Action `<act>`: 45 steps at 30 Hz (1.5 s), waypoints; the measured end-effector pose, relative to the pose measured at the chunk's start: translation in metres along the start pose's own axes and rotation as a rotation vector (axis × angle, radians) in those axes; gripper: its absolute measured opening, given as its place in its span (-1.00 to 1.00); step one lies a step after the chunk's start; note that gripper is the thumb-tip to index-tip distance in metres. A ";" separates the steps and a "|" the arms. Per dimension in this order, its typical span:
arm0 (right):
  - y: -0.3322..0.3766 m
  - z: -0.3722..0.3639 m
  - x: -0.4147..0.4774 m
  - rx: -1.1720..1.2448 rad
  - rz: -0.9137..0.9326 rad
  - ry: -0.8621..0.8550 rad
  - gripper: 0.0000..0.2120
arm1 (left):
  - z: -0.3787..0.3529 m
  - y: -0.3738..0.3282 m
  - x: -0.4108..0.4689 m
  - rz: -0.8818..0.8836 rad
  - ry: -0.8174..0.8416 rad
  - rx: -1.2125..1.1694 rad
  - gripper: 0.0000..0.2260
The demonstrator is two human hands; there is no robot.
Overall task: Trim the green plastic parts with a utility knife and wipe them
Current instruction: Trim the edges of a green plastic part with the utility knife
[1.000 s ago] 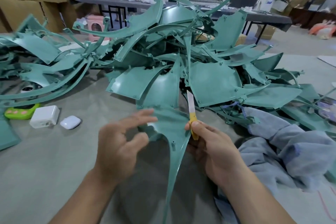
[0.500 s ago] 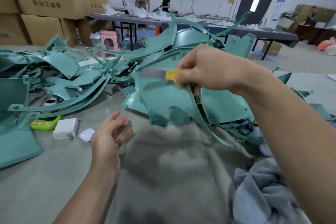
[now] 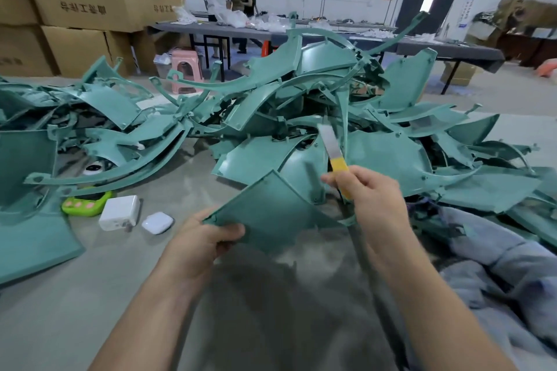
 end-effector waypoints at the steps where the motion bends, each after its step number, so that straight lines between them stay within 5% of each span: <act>1: -0.012 0.003 -0.003 -0.027 0.008 -0.028 -0.77 | -0.004 0.000 -0.004 -0.013 0.027 0.036 -0.68; 3: -0.030 0.004 -0.010 -0.105 0.036 -0.059 -0.72 | -0.005 0.000 -0.007 -0.060 0.024 0.098 -0.71; 5: -0.040 -0.001 -0.015 -0.252 0.119 -0.068 -0.70 | 0.011 -0.010 -0.003 -0.186 -0.146 0.215 -0.61; 7: -0.038 -0.006 -0.018 -0.321 0.215 -0.075 -0.68 | 0.016 -0.047 -0.019 -0.587 -0.303 0.568 -0.42; 9: -0.034 -0.009 -0.019 -0.295 0.268 -0.064 -0.66 | -0.006 -0.068 -0.041 -0.949 -0.244 0.729 -0.38; 13: -0.029 -0.007 -0.022 -0.237 0.326 -0.036 -0.69 | -0.014 -0.059 -0.037 -0.736 -0.112 0.567 -0.59; 17: -0.010 0.028 -0.023 -0.116 0.352 -0.251 -0.73 | -0.018 -0.049 -0.031 -0.652 -0.036 0.483 -0.80; 19: -0.002 0.037 -0.029 -0.045 0.342 -0.263 -0.71 | -0.019 -0.044 -0.030 -0.607 -0.018 0.441 -0.78; 26: -0.002 0.000 -0.085 0.068 0.177 0.099 -0.73 | -0.009 -0.031 -0.019 -0.437 -0.060 0.322 -0.68; 34: -0.012 0.000 -0.096 -0.319 0.308 -0.034 -0.62 | -0.009 -0.028 -0.015 -0.333 -0.071 0.301 -0.79; 38: -0.017 0.018 -0.087 -0.258 0.316 -0.164 -0.65 | -0.011 -0.028 -0.014 -0.276 -0.051 0.250 -0.81; 45: -0.032 0.008 -0.085 -0.266 0.205 -0.095 -0.60 | -0.011 -0.027 -0.016 -0.241 -0.045 0.225 -0.75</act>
Point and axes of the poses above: each hand's wrist, its own x-axis towards the middle knuckle, its own z-axis out of the back of the hand, y = z × x, the point moved 10 cm from there along x, towards the middle knuckle, and after that the axes turned 15 degrees about -y, right-handed, at the moved point
